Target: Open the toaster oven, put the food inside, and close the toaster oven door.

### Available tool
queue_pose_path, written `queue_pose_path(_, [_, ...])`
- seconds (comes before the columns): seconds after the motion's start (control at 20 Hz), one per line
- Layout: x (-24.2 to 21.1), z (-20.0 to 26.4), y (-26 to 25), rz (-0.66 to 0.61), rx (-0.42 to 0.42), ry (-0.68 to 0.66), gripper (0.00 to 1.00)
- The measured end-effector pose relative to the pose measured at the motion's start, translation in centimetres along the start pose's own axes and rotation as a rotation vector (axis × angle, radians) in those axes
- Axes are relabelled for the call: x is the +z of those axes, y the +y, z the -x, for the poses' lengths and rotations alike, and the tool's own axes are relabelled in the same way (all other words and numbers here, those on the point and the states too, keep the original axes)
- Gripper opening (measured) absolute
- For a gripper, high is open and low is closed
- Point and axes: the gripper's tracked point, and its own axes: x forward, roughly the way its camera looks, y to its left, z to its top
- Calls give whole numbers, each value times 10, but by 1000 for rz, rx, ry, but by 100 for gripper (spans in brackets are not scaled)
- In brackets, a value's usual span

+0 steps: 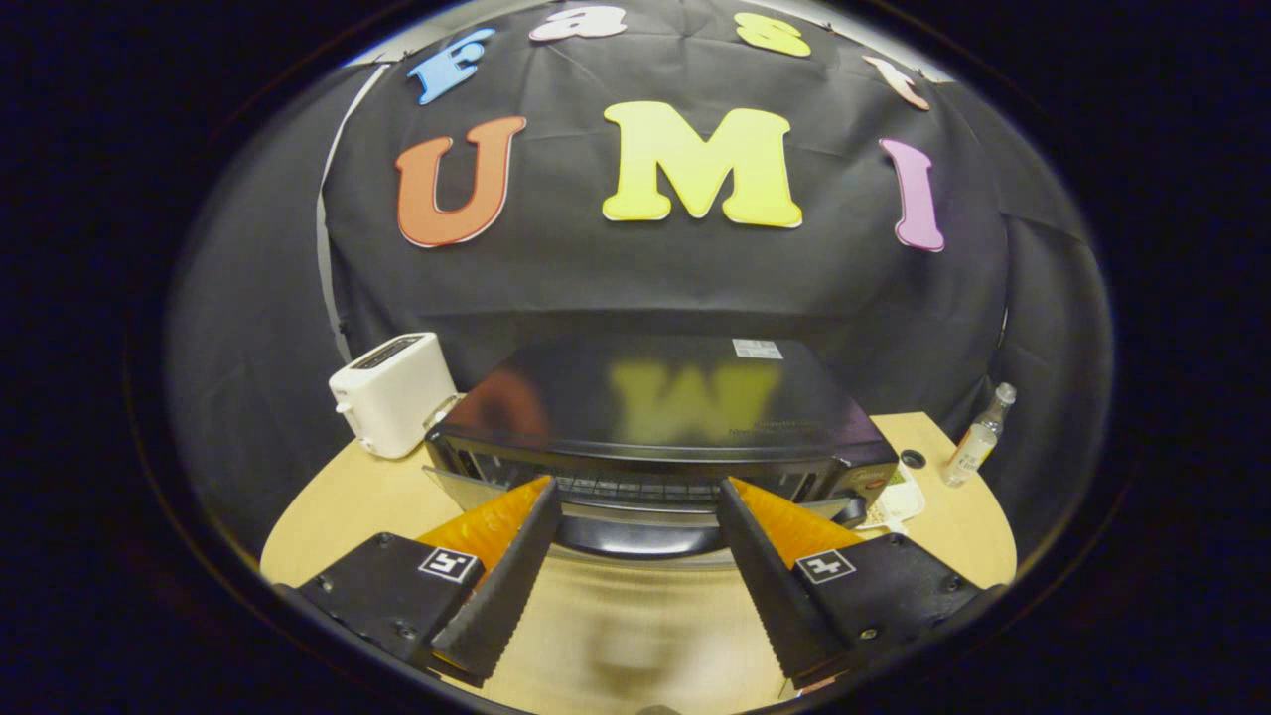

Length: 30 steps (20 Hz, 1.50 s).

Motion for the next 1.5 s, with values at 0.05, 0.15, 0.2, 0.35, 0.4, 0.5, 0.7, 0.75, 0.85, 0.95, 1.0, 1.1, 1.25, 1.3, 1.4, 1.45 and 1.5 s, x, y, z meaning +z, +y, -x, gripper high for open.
queue_pose_path(0.05, [-4,5,1,6,-1,4,100])
queue_pose_path(0.15, [-16,15,1,10,-5,11,100])
queue_pose_path(0.2, [-23,21,2,23,-6,13,100])
queue_pose_path(0.35, [-46,37,5,21,26,55,100])
queue_pose_path(0.4, [-52,42,3,37,25,65,100])
queue_pose_path(0.5, [-70,44,4,73,25,90,100])
queue_pose_path(0.7, [-95,56,4,97,21,126,100])
queue_pose_path(0.75, [-100,57,4,95,21,136,100])
queue_pose_path(0.85, [-112,60,5,68,27,166,100])
queue_pose_path(0.95, [-124,62,5,41,41,193,100])
queue_pose_path(1.0, [-131,63,5,34,48,209,100])
queue_pose_path(1.1, [-143,63,3,13,47,242,100])
queue_pose_path(1.25, [-166,65,3,-34,63,303,100])
queue_pose_path(1.3, [-170,65,4,-47,68,320,100])
queue_pose_path(1.4, [-180,64,3,-61,72,345,100])
queue_pose_path(1.45, [-187,63,2,-62,72,360,99])
queue_pose_path(1.5, [-193,62,1,-62,72,379,99])
